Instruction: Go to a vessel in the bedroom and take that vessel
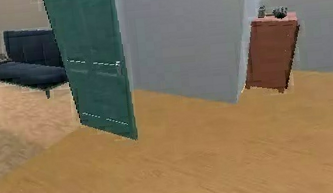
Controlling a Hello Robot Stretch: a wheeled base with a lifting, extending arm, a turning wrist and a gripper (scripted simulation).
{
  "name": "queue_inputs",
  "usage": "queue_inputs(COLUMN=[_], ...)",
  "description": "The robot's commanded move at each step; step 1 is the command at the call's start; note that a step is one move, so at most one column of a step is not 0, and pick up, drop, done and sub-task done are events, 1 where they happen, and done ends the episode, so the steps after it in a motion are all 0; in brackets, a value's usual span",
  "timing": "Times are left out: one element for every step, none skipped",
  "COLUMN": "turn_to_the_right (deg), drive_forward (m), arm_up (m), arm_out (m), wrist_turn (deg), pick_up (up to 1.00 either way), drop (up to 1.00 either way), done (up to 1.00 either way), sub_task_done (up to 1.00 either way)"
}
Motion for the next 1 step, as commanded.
queue_inputs(turn_to_the_right=[36.0], drive_forward=[0.0], arm_up=[0.0], arm_out=[0.0], wrist_turn=[0.0], pick_up=[0.0], drop=[0.0], done=[0.0], sub_task_done=[0.0])
